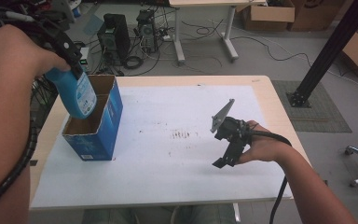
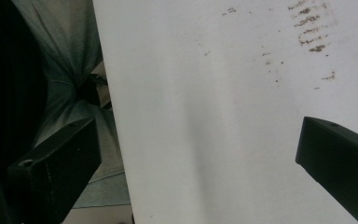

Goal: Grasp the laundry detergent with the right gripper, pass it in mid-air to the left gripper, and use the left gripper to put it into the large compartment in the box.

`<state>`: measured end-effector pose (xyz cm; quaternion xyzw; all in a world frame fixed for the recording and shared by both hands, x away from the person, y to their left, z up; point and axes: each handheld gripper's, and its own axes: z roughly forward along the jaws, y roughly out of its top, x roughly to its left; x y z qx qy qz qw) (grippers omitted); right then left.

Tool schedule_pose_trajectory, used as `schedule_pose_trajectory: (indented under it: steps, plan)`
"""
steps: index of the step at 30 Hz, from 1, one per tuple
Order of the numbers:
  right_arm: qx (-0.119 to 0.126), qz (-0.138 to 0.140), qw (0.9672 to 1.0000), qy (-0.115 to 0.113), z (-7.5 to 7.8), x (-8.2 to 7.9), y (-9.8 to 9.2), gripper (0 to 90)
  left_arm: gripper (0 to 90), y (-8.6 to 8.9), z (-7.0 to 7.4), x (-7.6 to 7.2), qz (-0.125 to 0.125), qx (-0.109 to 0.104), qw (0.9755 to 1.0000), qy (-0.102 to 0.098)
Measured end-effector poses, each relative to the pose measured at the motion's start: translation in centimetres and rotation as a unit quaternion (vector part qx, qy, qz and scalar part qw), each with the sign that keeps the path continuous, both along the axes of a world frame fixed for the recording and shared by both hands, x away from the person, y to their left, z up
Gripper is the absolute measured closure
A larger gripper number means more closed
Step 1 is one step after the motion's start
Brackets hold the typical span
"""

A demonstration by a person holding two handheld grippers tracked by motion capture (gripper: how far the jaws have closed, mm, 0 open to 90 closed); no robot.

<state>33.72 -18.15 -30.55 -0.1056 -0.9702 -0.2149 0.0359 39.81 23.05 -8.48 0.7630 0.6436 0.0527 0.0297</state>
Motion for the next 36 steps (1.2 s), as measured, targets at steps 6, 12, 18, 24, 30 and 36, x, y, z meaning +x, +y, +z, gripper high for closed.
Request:
schedule_pose_trajectory:
  steps: [6, 12, 18, 24, 30, 36]
  plan:
    - [0.003, 0.003, 1.0000, -0.001, 0.1, -0.1, 0.0, 0.0, 39.2, 1.3, -2.0, 0.4, 0.035, 0.002, 0.9994, 0.008]
    - [0.008, 0.001, 1.0000, -0.003, 0.0, -0.1, -0.2, 0.0, 39.2, 1.3, -3.8, 0.8, 0.034, -0.003, 0.9993, 0.016]
    - [0.005, 0.000, 1.0000, 0.001, -0.2, -0.2, -0.4, 0.0, 39.2, 1.4, -6.4, 1.4, 0.037, -0.007, 0.9990, 0.023]
    - [0.005, -0.005, 1.0000, -0.007, -0.3, -0.3, -0.6, 0.0, 39.2, 1.8, -10.3, 1.8, 0.037, -0.006, 0.9990, 0.024]
    - [0.012, -0.011, 0.9998, -0.015, -0.3, -0.2, -0.7, 0.0, 39.1, 2.1, -12.8, 2.0, 0.036, -0.006, 0.9990, 0.026]
    - [0.009, -0.006, 0.9999, -0.010, -0.6, -0.3, -0.4, 0.0, 39.1, 2.1, -15.1, 2.2, 0.035, -0.004, 0.9992, 0.020]
